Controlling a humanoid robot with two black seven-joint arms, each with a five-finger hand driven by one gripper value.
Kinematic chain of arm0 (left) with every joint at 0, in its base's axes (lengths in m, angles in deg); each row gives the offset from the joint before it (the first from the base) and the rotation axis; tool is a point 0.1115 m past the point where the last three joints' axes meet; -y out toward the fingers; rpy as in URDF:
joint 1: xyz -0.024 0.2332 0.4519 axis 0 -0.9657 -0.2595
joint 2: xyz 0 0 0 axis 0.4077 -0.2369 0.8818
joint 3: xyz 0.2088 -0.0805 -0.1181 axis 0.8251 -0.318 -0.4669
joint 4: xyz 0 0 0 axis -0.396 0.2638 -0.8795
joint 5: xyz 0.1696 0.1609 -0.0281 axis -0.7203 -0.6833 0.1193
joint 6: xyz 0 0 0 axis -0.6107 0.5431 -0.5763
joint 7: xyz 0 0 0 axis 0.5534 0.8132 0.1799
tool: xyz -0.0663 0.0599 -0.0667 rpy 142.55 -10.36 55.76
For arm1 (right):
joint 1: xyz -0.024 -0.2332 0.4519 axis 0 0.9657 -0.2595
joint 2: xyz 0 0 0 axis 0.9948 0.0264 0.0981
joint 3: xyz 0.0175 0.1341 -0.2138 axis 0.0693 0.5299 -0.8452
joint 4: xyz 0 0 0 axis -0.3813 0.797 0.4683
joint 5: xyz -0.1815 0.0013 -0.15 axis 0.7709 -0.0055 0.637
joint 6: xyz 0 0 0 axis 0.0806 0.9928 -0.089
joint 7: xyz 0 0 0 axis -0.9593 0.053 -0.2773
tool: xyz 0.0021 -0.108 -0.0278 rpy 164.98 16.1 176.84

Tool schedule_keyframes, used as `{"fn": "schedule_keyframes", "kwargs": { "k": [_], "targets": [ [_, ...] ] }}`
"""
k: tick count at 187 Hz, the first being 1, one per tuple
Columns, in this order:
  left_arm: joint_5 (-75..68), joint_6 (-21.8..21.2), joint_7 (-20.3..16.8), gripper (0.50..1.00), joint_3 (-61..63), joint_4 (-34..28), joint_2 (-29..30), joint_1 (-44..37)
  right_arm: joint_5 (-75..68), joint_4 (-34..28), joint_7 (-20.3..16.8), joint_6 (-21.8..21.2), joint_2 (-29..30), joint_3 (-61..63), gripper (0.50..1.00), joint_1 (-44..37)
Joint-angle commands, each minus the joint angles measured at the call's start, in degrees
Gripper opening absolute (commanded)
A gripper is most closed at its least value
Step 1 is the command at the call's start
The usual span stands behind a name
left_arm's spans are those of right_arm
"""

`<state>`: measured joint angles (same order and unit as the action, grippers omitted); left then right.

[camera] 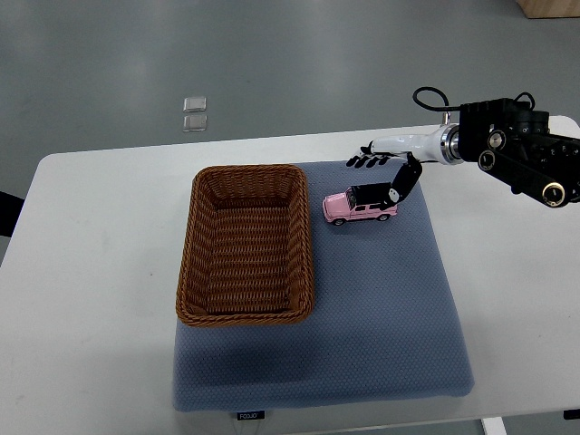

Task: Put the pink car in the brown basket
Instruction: 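Lower the right hand and close its fingers around the pink car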

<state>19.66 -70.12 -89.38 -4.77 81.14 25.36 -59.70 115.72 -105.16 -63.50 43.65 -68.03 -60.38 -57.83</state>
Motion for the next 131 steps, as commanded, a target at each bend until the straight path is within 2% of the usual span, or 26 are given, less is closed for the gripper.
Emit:
{"fn": "schedule_keyframes", "kwargs": {
  "k": [1,41,53,68,78,89,107,117,124,131],
  "targets": [
    [0.01,0.00,0.00,1.000,0.10,0.01,0.00,0.00,0.12,1.20,-0.01,0.96,1.45,-0.26,0.901,0.73],
    [0.01,0.00,0.00,1.000,0.10,-0.08,0.00,-0.09,0.12,4.63,0.17,3.95,4.18,-3.86,0.895,1.09],
    [0.01,0.00,0.00,1.000,0.10,0.01,0.00,-0.09,0.12,5.07,0.17,4.39,4.88,-3.95,0.876,1.52],
    [0.01,0.00,0.00,1.000,0.10,-0.08,0.00,-0.08,0.21,5.42,0.17,4.48,5.58,-4.39,0.791,1.88],
    [0.01,0.00,0.00,1.000,0.19,-0.08,0.00,-0.09,0.21,5.69,0.26,4.74,5.59,-5.00,0.754,2.05],
    [0.01,0.00,0.00,1.000,0.19,-0.08,0.00,-0.09,0.21,6.21,0.43,5.35,5.67,-5.97,0.664,2.05],
    [0.01,0.00,0.00,1.000,0.10,-0.08,0.00,-0.09,0.21,6.39,0.61,6.32,5.94,-6.67,0.641,2.14],
    [0.01,0.00,0.00,1.000,0.10,-0.17,0.00,-0.09,0.21,6.39,0.61,6.41,5.94,-6.76,0.574,2.14],
    [0.01,0.00,0.00,1.000,0.10,-0.17,0.00,-0.09,0.21,6.39,0.61,6.50,5.94,-6.76,0.509,1.96],
    [0.01,0.00,0.00,1.000,0.10,-0.17,0.00,-0.09,0.30,6.39,0.61,6.50,5.85,-6.85,0.500,1.88]
  ]
}}
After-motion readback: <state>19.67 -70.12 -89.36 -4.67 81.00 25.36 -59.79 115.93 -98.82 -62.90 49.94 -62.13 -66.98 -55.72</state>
